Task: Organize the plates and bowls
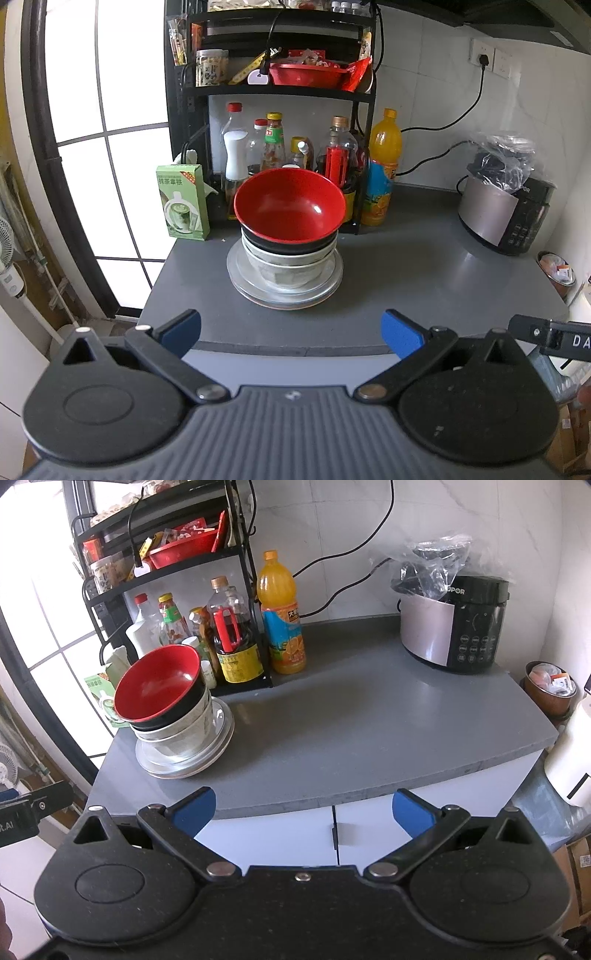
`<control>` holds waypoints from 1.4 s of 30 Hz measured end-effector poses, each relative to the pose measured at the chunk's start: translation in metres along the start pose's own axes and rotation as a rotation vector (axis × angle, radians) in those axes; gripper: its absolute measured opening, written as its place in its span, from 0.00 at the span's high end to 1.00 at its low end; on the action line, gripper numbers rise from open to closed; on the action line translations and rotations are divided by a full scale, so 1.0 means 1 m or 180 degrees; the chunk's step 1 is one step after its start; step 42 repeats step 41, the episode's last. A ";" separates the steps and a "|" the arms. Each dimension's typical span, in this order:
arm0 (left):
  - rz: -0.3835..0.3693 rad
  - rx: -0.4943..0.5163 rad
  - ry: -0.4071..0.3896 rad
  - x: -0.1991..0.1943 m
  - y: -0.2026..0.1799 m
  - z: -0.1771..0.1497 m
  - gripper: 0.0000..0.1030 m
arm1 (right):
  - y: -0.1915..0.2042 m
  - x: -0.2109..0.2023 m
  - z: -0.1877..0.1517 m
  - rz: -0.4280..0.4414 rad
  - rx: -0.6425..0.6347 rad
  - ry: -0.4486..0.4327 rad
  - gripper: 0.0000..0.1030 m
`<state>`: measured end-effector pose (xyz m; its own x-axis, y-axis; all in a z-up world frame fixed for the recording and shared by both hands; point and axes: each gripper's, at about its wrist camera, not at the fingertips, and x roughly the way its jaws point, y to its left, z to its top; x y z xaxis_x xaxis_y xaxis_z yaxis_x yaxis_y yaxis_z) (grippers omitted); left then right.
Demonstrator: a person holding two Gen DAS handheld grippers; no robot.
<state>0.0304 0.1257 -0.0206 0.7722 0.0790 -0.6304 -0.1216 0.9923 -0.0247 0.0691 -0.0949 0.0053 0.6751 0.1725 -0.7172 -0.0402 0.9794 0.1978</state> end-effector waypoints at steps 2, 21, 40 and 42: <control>-0.0002 0.0011 -0.0006 -0.001 0.000 0.000 0.00 | 0.000 0.000 0.000 -0.0017 -0.0006 -0.0014 0.00; 0.0008 0.0038 -0.0010 -0.002 0.000 -0.003 0.00 | 0.003 0.000 -0.002 0.0002 -0.0054 -0.0023 0.00; 0.0009 -0.0022 -0.0063 0.002 0.002 -0.004 0.00 | 0.004 0.005 0.000 -0.0009 -0.0114 0.0013 0.00; 0.0007 -0.0027 -0.0058 0.003 0.002 -0.004 0.00 | 0.005 0.005 0.001 -0.0011 -0.0124 0.0015 0.00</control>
